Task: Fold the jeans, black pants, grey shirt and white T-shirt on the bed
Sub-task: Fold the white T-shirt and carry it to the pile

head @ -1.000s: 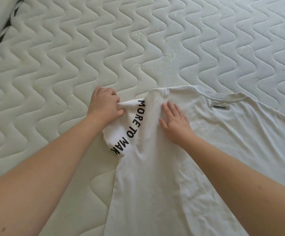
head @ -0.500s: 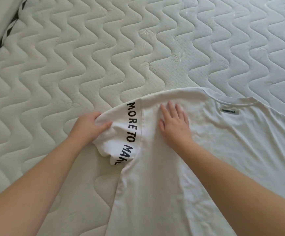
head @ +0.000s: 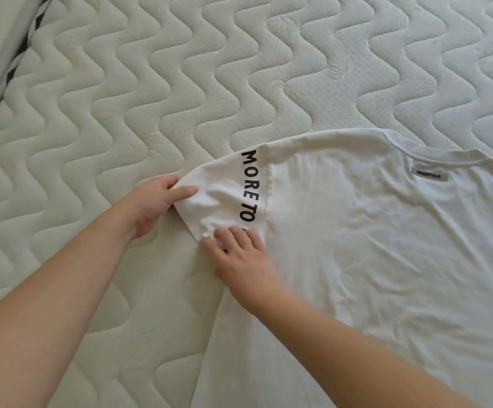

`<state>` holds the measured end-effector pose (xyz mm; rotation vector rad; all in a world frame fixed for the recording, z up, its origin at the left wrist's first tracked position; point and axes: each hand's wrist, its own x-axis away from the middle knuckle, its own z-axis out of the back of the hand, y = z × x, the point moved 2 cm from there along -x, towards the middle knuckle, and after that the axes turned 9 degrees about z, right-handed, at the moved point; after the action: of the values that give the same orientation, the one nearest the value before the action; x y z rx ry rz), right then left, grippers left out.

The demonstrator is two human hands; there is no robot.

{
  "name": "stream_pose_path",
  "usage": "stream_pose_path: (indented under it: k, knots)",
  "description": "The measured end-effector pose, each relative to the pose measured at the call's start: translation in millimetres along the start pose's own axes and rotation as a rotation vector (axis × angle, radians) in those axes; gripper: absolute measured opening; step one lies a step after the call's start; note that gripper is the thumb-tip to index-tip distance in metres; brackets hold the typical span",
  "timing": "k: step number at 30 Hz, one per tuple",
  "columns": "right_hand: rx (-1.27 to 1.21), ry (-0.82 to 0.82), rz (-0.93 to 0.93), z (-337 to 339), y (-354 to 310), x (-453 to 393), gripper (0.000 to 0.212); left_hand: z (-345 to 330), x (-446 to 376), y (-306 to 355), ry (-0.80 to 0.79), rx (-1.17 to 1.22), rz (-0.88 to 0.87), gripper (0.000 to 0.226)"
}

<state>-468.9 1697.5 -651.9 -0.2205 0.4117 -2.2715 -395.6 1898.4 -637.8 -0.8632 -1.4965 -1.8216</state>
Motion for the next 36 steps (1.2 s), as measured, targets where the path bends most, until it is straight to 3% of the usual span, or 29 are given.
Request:
stream_pose_path:
  k: [3, 6, 9, 10, 12, 14, 16, 18, 21, 23, 25, 28, 31, 33, 36]
  knots:
    - [0.023, 0.047, -0.022, -0.2, 3.4, -2.5, 0.038, 3.7, 4.1, -7.1, 0.057, 0.051, -0.036, 0.034]
    - [-0.026, 0.248, -0.071, 13.6, 3.4, -11.3, 0.024, 4.9, 2.5, -9.3, 0.209, 0.195, -0.046, 0.027]
    - [-0.173, 0.424, -0.169, 31.3, 1.9, -12.5, 0.023, 3.7, -2.5, -14.1, 0.444, 0.124, -0.136, 0.021]
    - [-0.227, 0.366, -0.186, 34.6, 0.5, -12.3, 0.030, 2.7, -4.1, -15.9, 0.526, 0.094, -0.154, 0.019]
    - [-0.317, 0.095, -0.200, 31.8, -1.6, -7.9, 0.046, -2.0, -6.1, -19.3, 0.598, 0.023, -0.130, 0.025]
    - [-0.356, -0.087, -0.177, 23.5, -1.8, 1.8, 0.058, -10.4, -6.9, -23.0, 0.524, -0.103, -0.067, 0.044]
    - [-0.351, -0.016, -0.250, 21.0, 0.1, 15.2, 0.057, -18.9, -4.8, -26.8, 0.431, -0.133, -0.066, 0.043]
    - [-0.281, 0.104, -0.353, 20.9, 2.1, 28.1, 0.048, -21.7, -0.8, -28.9, 0.460, -0.181, -0.116, 0.042]
    - [-0.244, 0.002, -0.290, 12.4, 0.8, 35.0, 0.046, -21.3, 3.9, -28.4, 0.589, -0.220, -0.207, 0.032]
    - [-0.354, -0.022, -0.244, 11.9, 3.7, 31.7, 0.048, -23.6, 4.0, -28.0, 0.612, -0.199, -0.228, 0.021]
    - [-0.557, 0.088, -0.302, 17.3, 12.7, 26.6, 0.044, -28.2, 2.4, -28.0, 0.590, -0.155, -0.222, 0.018]
    - [-0.753, 0.366, -0.561, 28.6, 40.7, 24.1, 0.031, -33.9, 2.3, -29.8, 0.584, -0.085, -0.211, 0.021]
    - [-0.922, 0.496, -0.769, 42.0, 78.4, 20.2, 0.031, -36.9, 4.9, -30.1, 0.634, 0.015, -0.179, 0.032]
    - [-0.891, 0.486, -0.790, 52.5, 103.6, 17.0, 0.037, -39.9, 10.2, -24.4, 0.753, -0.038, -0.205, 0.048]
    - [-0.656, 0.370, -0.700, 66.2, 132.9, 9.2, 0.047, -56.7, 19.4, -3.4, 1.006, -0.411, -0.459, 0.057]
